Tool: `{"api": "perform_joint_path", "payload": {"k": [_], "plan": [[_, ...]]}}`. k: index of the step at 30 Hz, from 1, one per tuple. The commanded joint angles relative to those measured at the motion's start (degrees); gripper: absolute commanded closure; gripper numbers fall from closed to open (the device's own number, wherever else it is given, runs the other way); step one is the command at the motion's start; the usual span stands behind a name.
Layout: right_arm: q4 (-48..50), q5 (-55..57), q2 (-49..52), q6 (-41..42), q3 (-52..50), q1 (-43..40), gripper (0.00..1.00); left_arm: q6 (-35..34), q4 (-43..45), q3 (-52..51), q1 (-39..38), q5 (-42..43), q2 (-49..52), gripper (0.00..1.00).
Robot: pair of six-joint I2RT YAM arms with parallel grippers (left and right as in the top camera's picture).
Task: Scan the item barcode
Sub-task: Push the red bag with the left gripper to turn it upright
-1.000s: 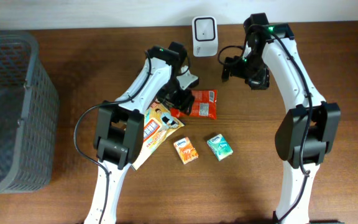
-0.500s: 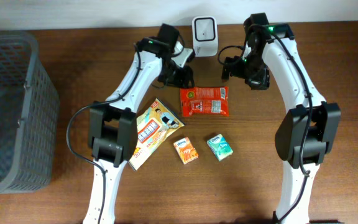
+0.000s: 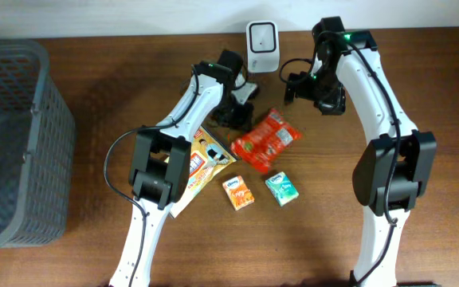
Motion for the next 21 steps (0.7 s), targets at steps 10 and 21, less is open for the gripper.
{"api": "perform_joint_path", "payload": {"k": [10, 21], "plan": [[-0.04, 0.7, -0.9, -0.37, 0.83, -0.22, 0.02, 0.09, -10.95, 11.41, 5.62, 15.56, 1.81, 0.4], [-0.04, 0.7, -0.9, -0.37, 0.83, -0.22, 0.02, -7.48, -11.15, 11.3, 1.88, -13.29, 2.03, 0.01]]}}
